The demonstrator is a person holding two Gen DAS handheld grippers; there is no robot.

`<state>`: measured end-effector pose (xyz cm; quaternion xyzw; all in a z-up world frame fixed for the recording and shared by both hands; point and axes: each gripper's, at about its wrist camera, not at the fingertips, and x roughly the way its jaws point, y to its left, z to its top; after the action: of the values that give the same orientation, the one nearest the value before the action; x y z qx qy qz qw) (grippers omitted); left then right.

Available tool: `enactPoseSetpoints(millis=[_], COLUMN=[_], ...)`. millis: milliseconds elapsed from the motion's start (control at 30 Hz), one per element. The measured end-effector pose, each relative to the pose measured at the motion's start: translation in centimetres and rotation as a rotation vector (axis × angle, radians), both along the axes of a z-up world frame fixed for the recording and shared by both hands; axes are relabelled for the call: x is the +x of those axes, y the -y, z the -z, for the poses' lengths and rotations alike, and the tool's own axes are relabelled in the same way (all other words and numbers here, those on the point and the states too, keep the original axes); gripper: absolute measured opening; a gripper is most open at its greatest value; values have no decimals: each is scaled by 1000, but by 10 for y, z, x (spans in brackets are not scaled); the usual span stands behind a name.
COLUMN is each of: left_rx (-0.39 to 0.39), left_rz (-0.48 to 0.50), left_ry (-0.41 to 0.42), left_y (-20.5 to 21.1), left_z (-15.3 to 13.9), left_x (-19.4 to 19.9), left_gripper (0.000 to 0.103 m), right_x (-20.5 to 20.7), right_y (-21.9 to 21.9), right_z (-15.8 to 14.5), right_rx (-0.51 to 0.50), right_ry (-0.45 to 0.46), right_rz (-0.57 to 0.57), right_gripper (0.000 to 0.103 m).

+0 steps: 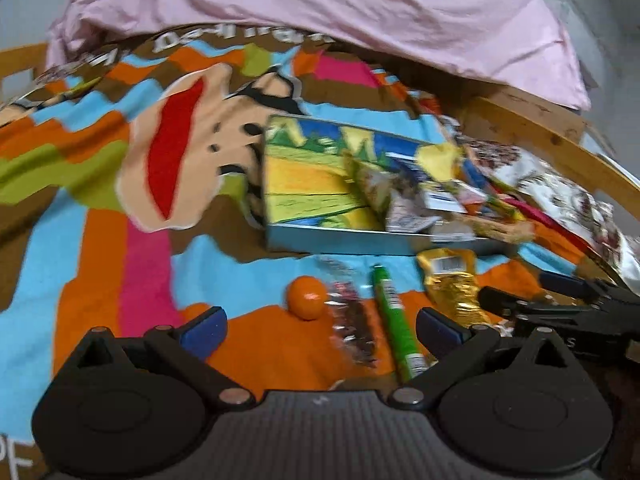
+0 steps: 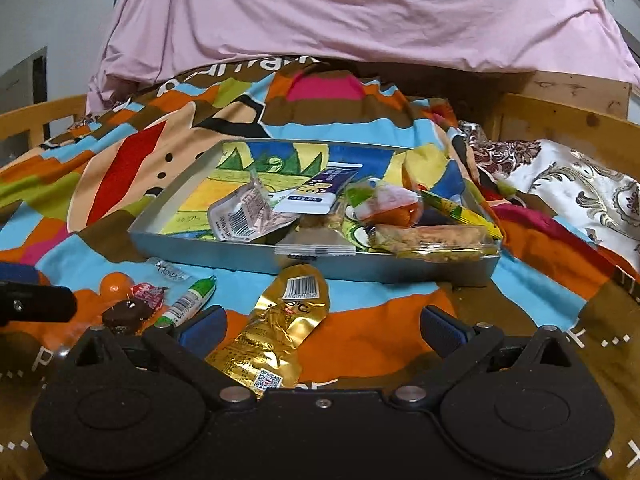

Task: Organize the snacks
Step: 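Move the left tool to the clear dried-meat bag while the right tool approaches the gold foil bag, then close the left tool on the clear bag while the right tool grasps the gold foil bag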

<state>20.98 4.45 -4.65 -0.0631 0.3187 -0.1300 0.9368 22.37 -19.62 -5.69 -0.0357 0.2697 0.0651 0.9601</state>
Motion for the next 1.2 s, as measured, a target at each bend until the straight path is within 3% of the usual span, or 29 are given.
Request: enactPoseSetpoints(millis=[167,467,633,733,900,1200], left_rx=[63,20,-5,-9,9,-27], left_rz=[87,111,81,77,42,-15], left_ry=[14,-93,-120,-121,-113,-150], left_y=[18,18,16,19,28,24], left_z=[4,20,26,29,31,24], left_x=[3,21,29,33,33,18], left_gripper=[101,70,44,37,33,32], right_x=[4,21,29,32,30,10], right_y=[-4,-17,-25,-20,-16,-9], right_z=[2,11,23,25,25,13], right_rx=[3,-4,-43,-3,41,73], right_ry=[-4,-38,-91,-117,-131,-190], right_rz=[-29,-101,-111,-106,-117,-155], right_gripper=[102,102,92,80,58,51])
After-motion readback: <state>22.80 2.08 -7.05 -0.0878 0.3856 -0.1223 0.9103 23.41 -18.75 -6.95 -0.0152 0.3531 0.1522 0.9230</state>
